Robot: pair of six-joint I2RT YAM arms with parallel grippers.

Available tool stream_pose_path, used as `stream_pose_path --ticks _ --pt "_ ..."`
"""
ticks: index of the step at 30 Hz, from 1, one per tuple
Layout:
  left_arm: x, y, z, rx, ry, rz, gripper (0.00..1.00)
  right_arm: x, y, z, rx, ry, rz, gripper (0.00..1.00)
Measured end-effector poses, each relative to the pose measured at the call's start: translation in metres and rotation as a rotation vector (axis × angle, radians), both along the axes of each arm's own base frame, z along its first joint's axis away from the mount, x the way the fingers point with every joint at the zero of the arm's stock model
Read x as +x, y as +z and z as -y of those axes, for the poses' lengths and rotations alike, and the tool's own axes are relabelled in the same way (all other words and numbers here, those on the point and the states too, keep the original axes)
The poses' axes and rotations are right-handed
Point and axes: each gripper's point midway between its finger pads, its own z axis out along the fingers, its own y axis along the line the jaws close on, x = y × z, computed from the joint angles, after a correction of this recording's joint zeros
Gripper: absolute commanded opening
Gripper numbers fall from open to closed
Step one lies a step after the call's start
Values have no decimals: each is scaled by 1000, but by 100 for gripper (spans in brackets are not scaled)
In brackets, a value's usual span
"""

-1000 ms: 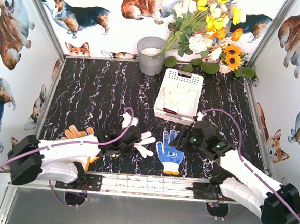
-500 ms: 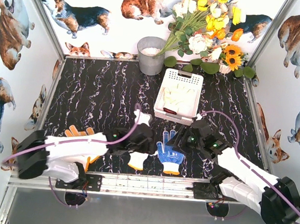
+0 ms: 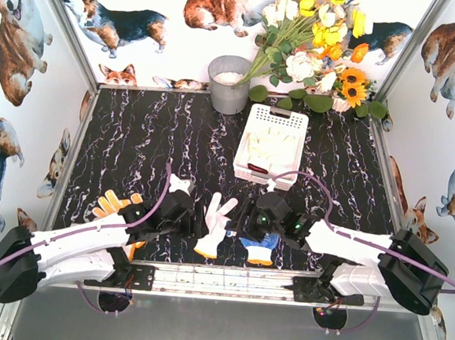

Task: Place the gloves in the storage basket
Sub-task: Pick up the glove from the center of the board.

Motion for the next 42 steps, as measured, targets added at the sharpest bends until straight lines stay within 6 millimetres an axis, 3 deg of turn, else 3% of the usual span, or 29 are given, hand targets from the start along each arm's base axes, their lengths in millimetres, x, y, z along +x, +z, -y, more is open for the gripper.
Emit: stream_pose_path --ticks 3,10,22,31,42 --pt "-5 -3 4 -54 -18 -20 68 3 0 -7 12 -9 16 53" --pt "-20 -32 -5 -105 -19 -132 61 4 -12 -21 18 11 20 52" --pt "-25 -36 13 -232 -44 -187 43 -5 -35 -31 -2 33 -26 49" --pt "-28 -38 15 -303 -10 -201 41 -5 -35 -42 20 38 -52 47" --pt "-31 -36 14 -342 11 -205 41 -5 -34 -50 16 41 -76 10"
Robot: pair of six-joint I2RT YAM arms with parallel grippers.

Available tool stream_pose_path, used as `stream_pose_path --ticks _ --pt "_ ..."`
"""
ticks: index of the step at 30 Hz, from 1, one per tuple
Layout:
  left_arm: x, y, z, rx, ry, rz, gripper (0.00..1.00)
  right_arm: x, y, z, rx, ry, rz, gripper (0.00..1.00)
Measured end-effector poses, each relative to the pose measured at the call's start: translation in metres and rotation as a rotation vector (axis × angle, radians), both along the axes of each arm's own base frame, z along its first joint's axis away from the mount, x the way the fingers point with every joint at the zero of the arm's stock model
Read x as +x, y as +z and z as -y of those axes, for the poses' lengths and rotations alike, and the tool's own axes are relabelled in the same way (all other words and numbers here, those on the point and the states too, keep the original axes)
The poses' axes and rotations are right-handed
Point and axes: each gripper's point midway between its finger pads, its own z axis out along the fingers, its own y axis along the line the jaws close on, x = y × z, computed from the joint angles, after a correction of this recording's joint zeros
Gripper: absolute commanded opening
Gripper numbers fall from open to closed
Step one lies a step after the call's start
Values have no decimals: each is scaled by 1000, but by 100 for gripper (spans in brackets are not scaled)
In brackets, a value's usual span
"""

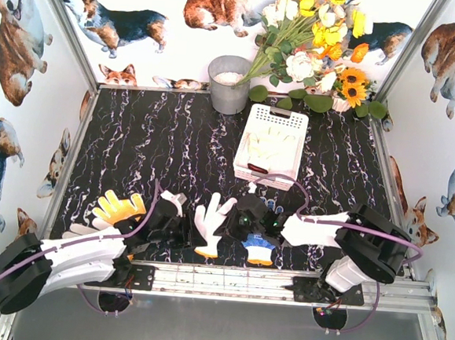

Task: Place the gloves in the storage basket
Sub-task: Pick up the glove from the center of the board.

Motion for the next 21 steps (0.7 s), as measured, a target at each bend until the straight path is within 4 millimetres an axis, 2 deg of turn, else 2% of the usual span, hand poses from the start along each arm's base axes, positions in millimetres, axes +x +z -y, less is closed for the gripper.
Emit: stream_pose_path --ticks 4,8,17,21 --pt "0 0 -4 -7 21 0 41 4 17 -2 14 -7 21 0" --pt "0 0 -4 -50 46 -4 42 7 32 -3 33 -14 46 0" --pt "0 2 3 -101 50 -19 42 7 37 -2 45 -39 27 0" --pt "1 10 9 -144 34 -7 42 8 44 -2 62 -50 37 0"
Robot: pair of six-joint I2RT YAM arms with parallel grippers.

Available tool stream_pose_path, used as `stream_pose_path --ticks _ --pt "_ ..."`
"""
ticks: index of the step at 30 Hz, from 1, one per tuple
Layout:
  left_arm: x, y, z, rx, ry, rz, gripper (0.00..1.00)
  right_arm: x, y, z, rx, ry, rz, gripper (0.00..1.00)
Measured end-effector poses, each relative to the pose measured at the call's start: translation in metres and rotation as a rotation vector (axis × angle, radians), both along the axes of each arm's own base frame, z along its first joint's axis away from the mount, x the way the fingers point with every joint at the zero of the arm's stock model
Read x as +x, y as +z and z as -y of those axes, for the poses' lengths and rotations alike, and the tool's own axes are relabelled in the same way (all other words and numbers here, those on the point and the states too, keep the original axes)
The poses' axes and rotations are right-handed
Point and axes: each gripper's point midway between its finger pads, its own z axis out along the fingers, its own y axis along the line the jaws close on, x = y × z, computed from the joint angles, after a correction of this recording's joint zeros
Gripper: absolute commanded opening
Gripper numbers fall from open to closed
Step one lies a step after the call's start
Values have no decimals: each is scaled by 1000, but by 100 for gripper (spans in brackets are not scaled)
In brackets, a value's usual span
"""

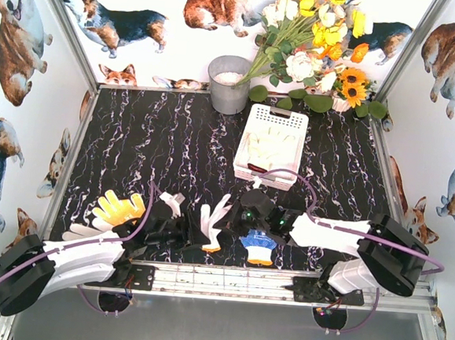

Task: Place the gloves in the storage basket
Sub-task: Pick up the glove from the center of the board, then pair the glove with the glove.

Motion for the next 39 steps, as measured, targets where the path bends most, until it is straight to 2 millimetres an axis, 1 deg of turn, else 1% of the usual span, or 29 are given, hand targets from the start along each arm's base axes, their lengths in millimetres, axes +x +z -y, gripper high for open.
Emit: stream_pose_path --ticks 7,10,13,20,23,26,30,32,35,36,38,39 --pt "2 16 10 -74 -18 30 43 3 12 1 28 -10 19 0" --pt "3 25 14 -113 -31 42 47 5 20 2 44 -18 29 0" --pt "2 35 18 -152 -45 61 54 10 30 5 66 -33 42 0" --pt "3 71 30 -287 -93 143 72 27 62 15 142 -74 80 0" --pt "3 86 35 -340 -112 180 78 32 82 14 184 -78 106 0" --pt "3 100 38 -391 -128 214 81 33 104 12 231 -73 138 0" --pt "6 126 45 -464 -143 262 82 31 135 12 297 -64 185 0" --pt "9 142 48 -503 -144 296 82 31 145 12 318 -59 199 0" --pt "12 165 50 -554 -138 350 81 28 153 11 340 -46 208 0" --pt "13 171 49 -566 -133 367 79 28 154 11 344 -42 209 0" --pt "15 181 47 -584 -116 394 72 26 157 10 355 -34 212 0" --pt "17 185 46 -592 -107 405 65 26 158 10 359 -31 213 0"
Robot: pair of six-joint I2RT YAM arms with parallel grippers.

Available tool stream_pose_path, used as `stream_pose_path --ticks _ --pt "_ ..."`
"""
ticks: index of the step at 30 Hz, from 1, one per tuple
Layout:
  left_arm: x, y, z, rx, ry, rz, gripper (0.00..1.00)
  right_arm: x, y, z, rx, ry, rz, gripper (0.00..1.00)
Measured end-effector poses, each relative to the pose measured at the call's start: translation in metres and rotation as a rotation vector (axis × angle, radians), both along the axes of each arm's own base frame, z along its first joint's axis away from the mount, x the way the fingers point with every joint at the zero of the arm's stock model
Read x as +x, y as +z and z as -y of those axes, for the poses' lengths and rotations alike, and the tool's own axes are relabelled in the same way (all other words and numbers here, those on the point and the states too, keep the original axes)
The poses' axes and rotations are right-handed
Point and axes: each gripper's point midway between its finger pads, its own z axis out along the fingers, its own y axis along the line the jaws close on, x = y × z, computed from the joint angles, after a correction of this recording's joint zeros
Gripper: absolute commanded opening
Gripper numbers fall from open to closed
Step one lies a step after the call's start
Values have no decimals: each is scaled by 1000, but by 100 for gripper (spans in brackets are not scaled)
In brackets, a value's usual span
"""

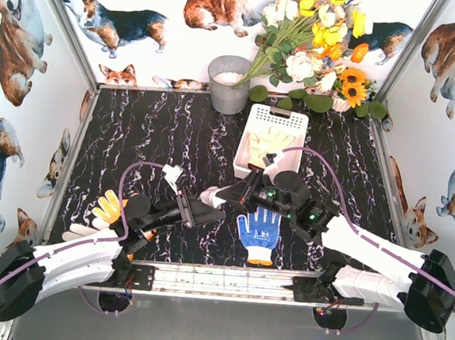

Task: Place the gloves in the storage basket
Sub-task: Pair the glove with the glove.

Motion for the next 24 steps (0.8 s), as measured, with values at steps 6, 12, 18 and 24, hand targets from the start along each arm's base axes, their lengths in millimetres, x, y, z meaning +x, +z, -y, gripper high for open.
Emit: stream_pose_path --ticks 6,12,18,24 --pt "8 12 -5 -27 61 7 34 -3 15 1 43 11 27 0" --pt "16 19 -11 -50 121 -3 8 -4 16 4 57 0 21 13" --pt "18 16 -14 -34 146 -14 0 -3 2 10 29 -31 -3 47" --pt "20 9 -9 5 136 -35 0 -3 -13 13 -3 -42 -23 67"
